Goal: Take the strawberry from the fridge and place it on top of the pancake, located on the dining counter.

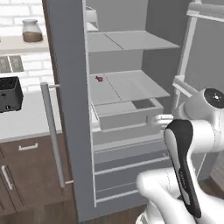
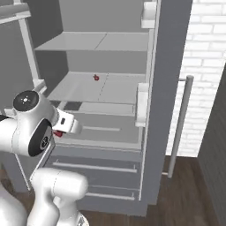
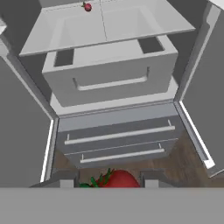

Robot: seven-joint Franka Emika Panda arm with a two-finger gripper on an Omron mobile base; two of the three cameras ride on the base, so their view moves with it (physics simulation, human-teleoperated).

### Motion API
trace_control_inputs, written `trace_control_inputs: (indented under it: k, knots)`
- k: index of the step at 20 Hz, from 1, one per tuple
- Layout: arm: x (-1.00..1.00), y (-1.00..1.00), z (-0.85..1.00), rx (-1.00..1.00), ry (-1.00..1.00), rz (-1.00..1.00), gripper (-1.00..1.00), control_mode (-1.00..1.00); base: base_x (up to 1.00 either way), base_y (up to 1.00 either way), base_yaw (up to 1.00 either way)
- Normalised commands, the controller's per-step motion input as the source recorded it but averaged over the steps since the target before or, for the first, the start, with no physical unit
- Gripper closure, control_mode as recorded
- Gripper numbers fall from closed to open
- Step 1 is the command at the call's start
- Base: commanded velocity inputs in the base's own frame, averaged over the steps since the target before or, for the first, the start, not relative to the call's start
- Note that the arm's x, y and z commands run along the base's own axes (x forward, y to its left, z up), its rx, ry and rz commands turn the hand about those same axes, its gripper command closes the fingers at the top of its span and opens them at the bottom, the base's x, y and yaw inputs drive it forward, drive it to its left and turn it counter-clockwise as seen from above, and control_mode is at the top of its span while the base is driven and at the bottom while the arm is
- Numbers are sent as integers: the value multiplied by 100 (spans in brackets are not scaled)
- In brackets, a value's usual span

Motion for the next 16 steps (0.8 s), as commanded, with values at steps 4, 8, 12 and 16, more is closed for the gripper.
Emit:
trace_control_inputs:
  k: [4, 8, 12, 16]
  knots:
    - [0, 0, 0, 0, 0, 0, 100, 100, -29, 0, -80]
    - [0, 0, 0, 0, 0, 0, 100, 100, 0, 0, -99]
    - [0, 0, 0, 0, 0, 0, 100, 100, 0, 0, -93]
    - [0, 0, 0, 0, 0, 0, 100, 100, 0, -17, -90]
